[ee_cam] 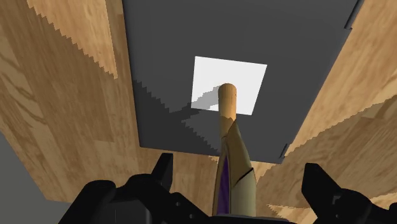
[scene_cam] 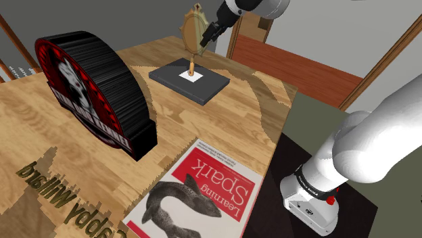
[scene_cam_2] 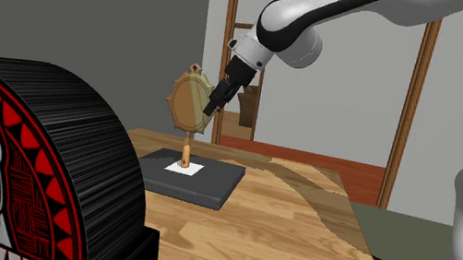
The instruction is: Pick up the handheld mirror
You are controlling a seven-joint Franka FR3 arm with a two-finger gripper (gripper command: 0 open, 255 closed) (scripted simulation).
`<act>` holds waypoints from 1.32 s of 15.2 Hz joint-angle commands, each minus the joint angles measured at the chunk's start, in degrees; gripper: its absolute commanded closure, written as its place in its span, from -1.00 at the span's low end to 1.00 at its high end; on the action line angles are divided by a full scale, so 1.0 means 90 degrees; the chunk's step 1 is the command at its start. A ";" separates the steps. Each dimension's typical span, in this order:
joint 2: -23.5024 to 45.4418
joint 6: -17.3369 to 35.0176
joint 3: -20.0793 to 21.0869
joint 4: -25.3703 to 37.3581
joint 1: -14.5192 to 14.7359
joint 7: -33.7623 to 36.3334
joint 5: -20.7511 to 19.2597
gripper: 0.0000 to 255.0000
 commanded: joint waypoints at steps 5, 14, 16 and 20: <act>0.0024 0.0063 -0.0002 -0.0037 0.0005 -0.0021 0.0019 1.00; -0.0040 -0.0195 0.0005 0.0163 -0.0012 0.0062 -0.0055 1.00; -0.0078 -0.0361 0.0009 0.0294 -0.0022 0.0113 -0.0099 1.00; -0.0138 -0.0693 0.0017 0.0571 -0.0039 0.0204 -0.0174 1.00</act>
